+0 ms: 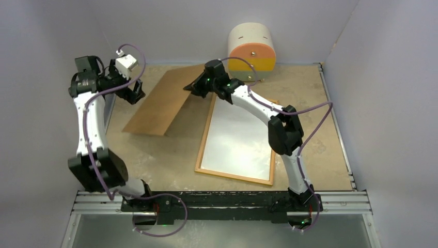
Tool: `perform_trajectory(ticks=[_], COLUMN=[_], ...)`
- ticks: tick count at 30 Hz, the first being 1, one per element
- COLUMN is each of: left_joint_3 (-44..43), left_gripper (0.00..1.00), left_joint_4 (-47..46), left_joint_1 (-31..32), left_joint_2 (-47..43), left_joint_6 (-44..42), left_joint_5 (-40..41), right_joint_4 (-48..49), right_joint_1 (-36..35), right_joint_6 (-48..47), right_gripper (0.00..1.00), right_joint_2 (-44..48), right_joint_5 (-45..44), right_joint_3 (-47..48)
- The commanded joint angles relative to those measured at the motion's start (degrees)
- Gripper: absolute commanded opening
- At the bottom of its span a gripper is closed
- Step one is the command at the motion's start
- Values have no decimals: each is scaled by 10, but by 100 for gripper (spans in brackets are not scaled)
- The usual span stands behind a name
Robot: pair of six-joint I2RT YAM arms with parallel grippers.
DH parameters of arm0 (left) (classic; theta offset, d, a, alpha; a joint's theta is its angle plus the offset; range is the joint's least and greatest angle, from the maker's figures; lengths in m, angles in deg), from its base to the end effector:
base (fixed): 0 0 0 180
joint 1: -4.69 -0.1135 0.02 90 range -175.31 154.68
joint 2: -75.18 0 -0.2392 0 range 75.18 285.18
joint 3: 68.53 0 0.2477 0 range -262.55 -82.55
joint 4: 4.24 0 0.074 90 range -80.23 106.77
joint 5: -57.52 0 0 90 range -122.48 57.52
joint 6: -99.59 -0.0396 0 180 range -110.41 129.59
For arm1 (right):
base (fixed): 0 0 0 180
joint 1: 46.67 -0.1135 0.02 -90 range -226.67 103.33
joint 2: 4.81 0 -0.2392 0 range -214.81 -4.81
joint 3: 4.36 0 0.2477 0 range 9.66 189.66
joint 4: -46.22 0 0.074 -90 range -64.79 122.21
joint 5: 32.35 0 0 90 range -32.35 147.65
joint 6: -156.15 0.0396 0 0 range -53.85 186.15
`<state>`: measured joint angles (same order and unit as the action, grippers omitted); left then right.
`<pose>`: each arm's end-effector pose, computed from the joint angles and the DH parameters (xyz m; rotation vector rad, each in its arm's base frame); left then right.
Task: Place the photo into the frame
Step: Turn over the photo frame item at the center of the board.
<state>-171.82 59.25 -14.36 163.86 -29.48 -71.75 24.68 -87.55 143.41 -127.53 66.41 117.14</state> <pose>0.3135 0.0817 0.3363 0.6688 2.1042 -0.2838 0.3751 0.3326 0.2657 0.6028 2.2074 1.3934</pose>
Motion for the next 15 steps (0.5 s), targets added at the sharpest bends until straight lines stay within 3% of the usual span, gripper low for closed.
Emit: perform_trajectory(ticks=[1, 5, 9, 15], left_joint_3=[20, 85, 100, 172], left_gripper=[100, 100, 100, 98], left_joint_4=[51, 36, 133, 57], left_joint_1=[2, 2, 2, 3], left_joint_2=[-125, -225, -246, -292], left_joint_6=[-203, -314, -455, -478], left_joint_5=[-138, -153, -155, -169], right_joint_4=[34, 58, 91, 167], right_joint_1=[39, 60, 67, 65], right_joint_6=[103, 157, 188, 254], right_gripper=[0, 0, 0, 0], right_joint_2=[-49, -88, -76, -61], right_joint_5=[116, 160, 169, 211], right_joint_3=[137, 195, 189, 148])
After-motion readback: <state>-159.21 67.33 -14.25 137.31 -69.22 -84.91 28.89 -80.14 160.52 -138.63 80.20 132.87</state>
